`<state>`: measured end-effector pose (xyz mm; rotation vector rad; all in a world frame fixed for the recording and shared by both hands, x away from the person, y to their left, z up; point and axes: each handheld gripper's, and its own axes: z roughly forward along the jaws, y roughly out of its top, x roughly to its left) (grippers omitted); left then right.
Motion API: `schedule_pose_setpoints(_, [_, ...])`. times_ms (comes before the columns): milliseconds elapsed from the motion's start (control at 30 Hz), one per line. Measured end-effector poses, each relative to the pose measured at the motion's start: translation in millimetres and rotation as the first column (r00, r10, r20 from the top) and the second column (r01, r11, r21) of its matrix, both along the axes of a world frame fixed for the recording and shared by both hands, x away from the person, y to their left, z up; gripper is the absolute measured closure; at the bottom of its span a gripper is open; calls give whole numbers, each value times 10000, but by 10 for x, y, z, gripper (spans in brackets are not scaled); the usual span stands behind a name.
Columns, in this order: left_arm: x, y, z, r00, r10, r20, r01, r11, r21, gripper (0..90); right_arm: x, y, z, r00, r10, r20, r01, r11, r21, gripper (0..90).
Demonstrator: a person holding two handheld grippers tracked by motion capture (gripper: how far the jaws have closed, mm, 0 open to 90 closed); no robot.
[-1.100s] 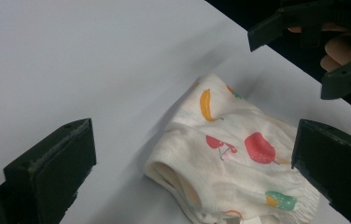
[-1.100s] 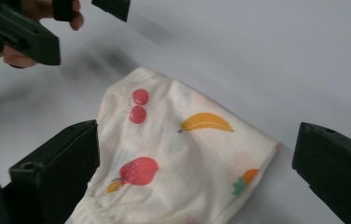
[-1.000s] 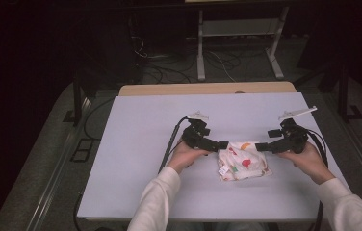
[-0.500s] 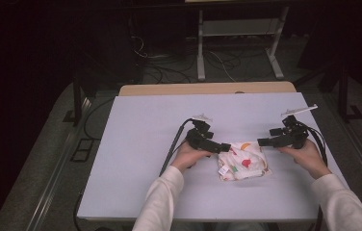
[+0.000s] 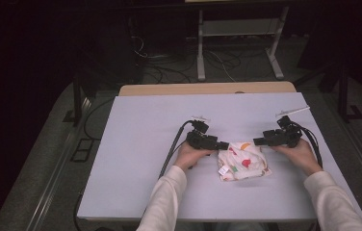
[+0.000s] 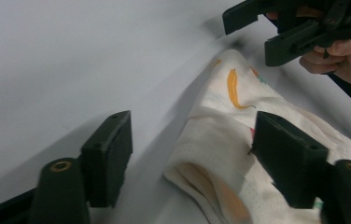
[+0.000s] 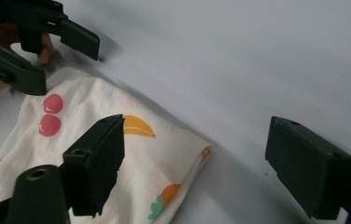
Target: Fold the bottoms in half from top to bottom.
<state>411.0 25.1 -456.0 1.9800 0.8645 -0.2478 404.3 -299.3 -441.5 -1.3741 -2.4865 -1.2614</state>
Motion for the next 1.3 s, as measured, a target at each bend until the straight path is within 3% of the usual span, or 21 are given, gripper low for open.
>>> schedule_pose_setpoints(67, [-1, -17, -24, 10000, -58, -70, 58, 10000, -9, 347, 5, 0, -10, 10000, 19, -28, -19, 10000, 42, 243])
schedule_pose_setpoints(133, [-4, -31, -40, 9998, -150, -122, 150, 9999, -18, 454, 20, 6, -39, 9997, 226, -80, -225, 9997, 103, 384])
schedule_pose_setpoints(167, [-5, -35, -46, 9998, -204, -87, 204, 9998, 21, 454, 20, 6, -39, 9997, 226, -80, -225, 9997, 103, 384])
schedule_pose_setpoints(233, [-13, -55, -62, 9993, -361, -61, 362, 9993, 69, 579, 28, 40, -60, 9993, 350, -149, -350, 9994, 12, 505])
schedule_pose_setpoints(267, [-13, -55, -62, 9993, -361, -61, 362, 9993, 69, 627, 28, 40, -60, 9993, 350, -149, -350, 9994, 12, 505])
schedule_pose_setpoints(300, [-20, -68, -61, 9992, -332, 220, 326, 9991, 286, 667, 38, 58, -82, 9984, 483, -302, -483, 9988, 13, 620])
schedule_pose_setpoints(333, [-20, -68, -61, 9992, -332, 220, 326, 9991, 286, 707, 43, 74, -98, 9977, 525, -435, -526, 9986, -22, 681])
schedule_pose_setpoints(367, [-22, -69, -58, 9991, -298, 306, 288, 9991, 322, 707, 43, 74, -98, 9977, 525, -435, -526, 9986, -22, 681])
schedule_pose_setpoints(400, [-25, -69, -55, 9989, -306, 354, 295, 9991, 312, 783, 42, 84, -104, 9977, 488, -461, -493, 9987, -84, 813])
schedule_pose_setpoints(467, [-35, -73, -40, 9979, -388, 516, 367, 9985, 411, 793, 41, 81, -103, 9975, 519, -478, -523, 9986, -76, 853])
schedule_pose_setpoints(700, [-63, -32, 56, 9959, -411, 804, 366, 9977, 568, 810, 11, 56, -38, 9991, 339, -240, -344, 9992, -206, 871])
schedule_pose_setpoints(833, [-85, 0, 131, 9948, -426, 921, 357, 9965, 758, 810, -6, 134, 7, 9994, 321, 113, -316, 9984, -467, 871])
schedule_pose_setpoints(933, [-79, 64, 191, 9947, -396, 953, 325, 9967, 747, 810, -11, 183, 44, 9991, 359, 217, -350, 9986, -386, 871])
schedule_pose_setpoints(1100, [-57, 187, 278, 9937, -353, 1060, 258, 9956, 897, 811, -2, 245, 96, 9987, 467, 214, -464, 9988, -162, 872])
schedule_pose_setpoints(1300, [-27, 292, 347, 9921, -161, 1248, 11, 9929, 1192, 811, 84, 433, 174, 9971, 729, 223, -716, 9961, -518, 873])
